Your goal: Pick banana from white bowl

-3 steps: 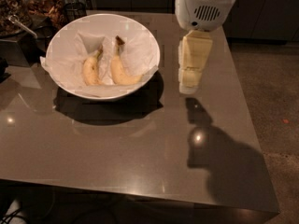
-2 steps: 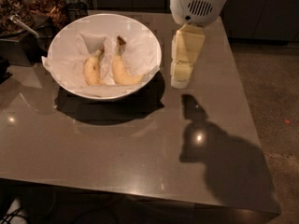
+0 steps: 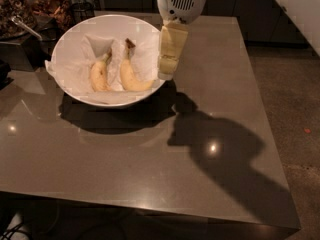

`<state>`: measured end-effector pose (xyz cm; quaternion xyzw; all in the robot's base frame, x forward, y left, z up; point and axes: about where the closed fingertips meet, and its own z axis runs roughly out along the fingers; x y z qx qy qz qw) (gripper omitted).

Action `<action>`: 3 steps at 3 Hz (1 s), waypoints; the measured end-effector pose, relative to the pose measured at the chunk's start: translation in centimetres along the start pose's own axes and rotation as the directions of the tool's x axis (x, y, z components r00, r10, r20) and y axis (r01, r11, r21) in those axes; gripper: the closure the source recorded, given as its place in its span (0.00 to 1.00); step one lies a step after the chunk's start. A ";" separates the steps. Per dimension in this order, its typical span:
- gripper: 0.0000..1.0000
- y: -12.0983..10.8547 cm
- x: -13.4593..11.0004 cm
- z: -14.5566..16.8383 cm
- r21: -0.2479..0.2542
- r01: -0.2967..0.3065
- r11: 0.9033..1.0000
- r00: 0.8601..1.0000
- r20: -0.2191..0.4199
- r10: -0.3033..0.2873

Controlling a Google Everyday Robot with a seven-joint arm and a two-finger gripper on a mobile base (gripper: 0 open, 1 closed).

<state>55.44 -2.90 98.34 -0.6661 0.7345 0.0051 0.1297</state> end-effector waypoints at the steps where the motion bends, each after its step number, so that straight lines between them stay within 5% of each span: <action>1: 0.01 0.0 -1.4 0.1 0.001 0.076 0.997 0.997 0.019 -0.076; 3: 0.00 -2.8 -3.9 1.4 -0.017 -0.020 1.000 0.998 0.066 0.021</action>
Offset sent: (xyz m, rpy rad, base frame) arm 0.0093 0.0142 -0.0030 0.0805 0.0537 0.0037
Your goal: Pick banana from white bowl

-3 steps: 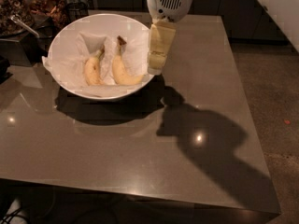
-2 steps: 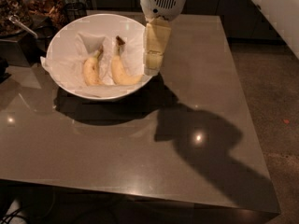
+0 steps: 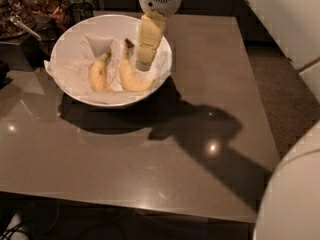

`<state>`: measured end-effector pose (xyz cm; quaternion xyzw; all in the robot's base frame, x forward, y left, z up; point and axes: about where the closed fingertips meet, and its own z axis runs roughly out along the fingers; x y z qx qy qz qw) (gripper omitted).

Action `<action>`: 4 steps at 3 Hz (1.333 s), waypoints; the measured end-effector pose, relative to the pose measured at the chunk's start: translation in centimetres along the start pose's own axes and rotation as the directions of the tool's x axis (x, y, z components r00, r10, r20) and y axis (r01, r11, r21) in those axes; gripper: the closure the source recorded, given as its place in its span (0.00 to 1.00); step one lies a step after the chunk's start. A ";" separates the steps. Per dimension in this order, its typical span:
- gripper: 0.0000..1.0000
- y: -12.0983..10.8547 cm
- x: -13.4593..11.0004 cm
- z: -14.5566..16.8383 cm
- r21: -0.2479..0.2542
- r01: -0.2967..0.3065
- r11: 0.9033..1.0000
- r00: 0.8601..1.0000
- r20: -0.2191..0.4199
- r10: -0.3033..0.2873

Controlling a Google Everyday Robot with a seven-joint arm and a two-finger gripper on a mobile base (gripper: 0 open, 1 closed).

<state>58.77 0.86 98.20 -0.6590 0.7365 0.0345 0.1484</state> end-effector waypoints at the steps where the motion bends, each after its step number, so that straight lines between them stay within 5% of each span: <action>1: 0.18 -1.2 -1.5 1.6 -0.037 -0.089 0.995 0.996 0.010 0.090; 3: 0.65 -1.7 -2.8 3.9 -0.103 -0.191 0.976 0.981 0.018 0.194; 4: 0.64 -1.6 -3.2 4.9 -0.138 -0.206 0.969 0.977 0.020 0.211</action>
Offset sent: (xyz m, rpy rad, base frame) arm 0.0056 0.0175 -0.0317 -0.0022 0.2623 -0.1782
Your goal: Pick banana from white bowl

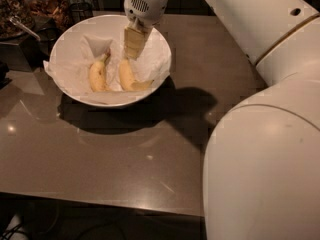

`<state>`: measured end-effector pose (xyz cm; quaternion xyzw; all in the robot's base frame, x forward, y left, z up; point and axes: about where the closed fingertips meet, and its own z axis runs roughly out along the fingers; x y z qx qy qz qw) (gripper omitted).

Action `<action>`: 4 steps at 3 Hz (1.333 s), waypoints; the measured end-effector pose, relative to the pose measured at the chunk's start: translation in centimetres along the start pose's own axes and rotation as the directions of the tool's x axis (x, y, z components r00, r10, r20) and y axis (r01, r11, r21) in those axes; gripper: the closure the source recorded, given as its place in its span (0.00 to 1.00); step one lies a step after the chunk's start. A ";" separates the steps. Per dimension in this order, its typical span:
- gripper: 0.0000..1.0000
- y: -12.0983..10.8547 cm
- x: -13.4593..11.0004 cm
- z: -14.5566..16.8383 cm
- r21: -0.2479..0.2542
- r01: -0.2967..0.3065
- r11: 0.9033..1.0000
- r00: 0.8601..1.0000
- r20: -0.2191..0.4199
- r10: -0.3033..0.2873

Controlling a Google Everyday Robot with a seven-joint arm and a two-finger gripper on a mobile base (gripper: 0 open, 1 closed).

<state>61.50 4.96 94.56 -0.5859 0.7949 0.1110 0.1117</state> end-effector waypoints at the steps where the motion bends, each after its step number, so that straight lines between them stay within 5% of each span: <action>1: 0.42 -0.3 0.5 0.8 -0.016 -0.039 0.999 0.999 -0.001 0.038; 3: 0.00 -1.2 -1.1 1.3 0.013 -0.035 0.999 0.998 0.049 0.034; 4: 0.00 -1.5 -0.8 1.6 0.044 -0.085 0.995 0.996 0.003 0.085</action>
Offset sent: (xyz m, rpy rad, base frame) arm 0.0015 -0.0020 -0.0080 0.0053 0.0219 -0.0267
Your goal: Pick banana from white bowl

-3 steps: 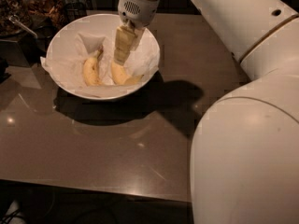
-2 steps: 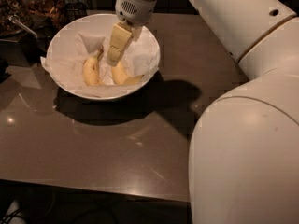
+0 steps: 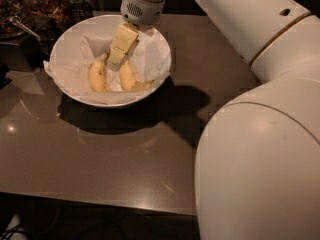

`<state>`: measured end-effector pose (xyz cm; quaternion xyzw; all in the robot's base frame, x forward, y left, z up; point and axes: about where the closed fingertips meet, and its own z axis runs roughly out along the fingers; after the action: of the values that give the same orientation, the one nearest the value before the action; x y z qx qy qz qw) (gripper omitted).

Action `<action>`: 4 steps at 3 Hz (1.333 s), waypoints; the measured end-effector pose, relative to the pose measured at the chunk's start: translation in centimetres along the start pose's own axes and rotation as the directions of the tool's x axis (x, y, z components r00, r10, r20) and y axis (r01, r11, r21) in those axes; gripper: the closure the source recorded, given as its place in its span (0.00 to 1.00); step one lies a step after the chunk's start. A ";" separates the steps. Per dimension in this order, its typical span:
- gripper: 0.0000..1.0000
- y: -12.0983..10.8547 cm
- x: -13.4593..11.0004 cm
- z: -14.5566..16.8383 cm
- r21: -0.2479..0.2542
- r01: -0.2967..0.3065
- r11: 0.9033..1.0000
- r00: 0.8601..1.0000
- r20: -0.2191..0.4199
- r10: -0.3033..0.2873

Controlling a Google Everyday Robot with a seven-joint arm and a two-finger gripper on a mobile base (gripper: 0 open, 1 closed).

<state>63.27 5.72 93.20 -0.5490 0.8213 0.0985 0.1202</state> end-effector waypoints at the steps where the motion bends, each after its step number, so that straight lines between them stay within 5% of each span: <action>1: 0.00 -0.3 0.2 0.7 0.015 -0.054 0.998 0.997 -0.055 0.055; 4: 0.28 0.0 0.5 1.8 0.014 -0.107 0.994 0.989 -0.099 0.108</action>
Offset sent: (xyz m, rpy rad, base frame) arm -0.0152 -0.0138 -0.0189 -0.1737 0.1291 -0.1127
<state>63.27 5.83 91.30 -0.5076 0.8551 0.0738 0.0756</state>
